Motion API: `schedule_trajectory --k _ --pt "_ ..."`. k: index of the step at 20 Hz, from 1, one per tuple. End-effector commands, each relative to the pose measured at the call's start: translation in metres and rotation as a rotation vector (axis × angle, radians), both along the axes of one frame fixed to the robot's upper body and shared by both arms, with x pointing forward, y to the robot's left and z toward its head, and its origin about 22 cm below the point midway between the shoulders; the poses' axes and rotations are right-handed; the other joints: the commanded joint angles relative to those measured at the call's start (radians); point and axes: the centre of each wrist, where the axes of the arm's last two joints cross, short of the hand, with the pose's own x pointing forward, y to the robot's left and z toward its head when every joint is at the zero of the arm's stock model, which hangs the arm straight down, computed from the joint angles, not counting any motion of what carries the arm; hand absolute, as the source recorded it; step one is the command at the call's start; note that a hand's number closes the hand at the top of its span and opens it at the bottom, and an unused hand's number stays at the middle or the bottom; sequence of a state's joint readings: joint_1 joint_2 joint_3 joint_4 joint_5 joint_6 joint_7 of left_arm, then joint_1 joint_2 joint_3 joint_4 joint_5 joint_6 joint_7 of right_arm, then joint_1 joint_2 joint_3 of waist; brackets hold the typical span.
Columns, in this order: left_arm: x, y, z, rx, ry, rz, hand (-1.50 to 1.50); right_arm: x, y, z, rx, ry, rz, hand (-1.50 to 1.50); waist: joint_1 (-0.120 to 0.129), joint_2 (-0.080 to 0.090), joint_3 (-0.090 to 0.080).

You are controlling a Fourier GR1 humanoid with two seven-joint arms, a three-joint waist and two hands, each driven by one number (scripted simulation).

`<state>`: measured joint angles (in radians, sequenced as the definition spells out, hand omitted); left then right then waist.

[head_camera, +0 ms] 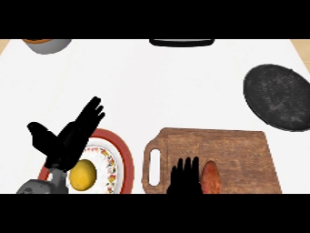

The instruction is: Pick the sweet potato from the cutting board and place it in the pan

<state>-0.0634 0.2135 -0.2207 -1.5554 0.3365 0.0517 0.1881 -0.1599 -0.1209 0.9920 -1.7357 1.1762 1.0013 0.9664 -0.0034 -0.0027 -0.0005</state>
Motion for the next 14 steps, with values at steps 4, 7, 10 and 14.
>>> schedule_trajectory --k 4,7,10,14 --pt "0.009 -0.011 0.024 -0.013 0.001 -0.013 0.00 0.008 -0.015 0.012 -0.086 -0.050 -0.067 -1.50 0.002 0.001 0.001" --pt "0.000 0.002 0.000 -0.010 -0.022 -0.004 0.00 0.014 -0.005 -0.007 -0.099 -0.070 -0.065 -1.50 0.005 0.002 0.000" --pt "0.007 -0.019 0.005 -0.010 0.001 -0.004 0.00 0.019 -0.028 0.008 -0.095 -0.056 -0.070 -1.50 0.003 0.002 0.001" --pt "0.008 -0.013 -0.008 -0.005 0.000 -0.028 0.00 0.018 -0.009 -0.014 -0.095 -0.098 0.058 1.50 0.006 0.003 0.001"
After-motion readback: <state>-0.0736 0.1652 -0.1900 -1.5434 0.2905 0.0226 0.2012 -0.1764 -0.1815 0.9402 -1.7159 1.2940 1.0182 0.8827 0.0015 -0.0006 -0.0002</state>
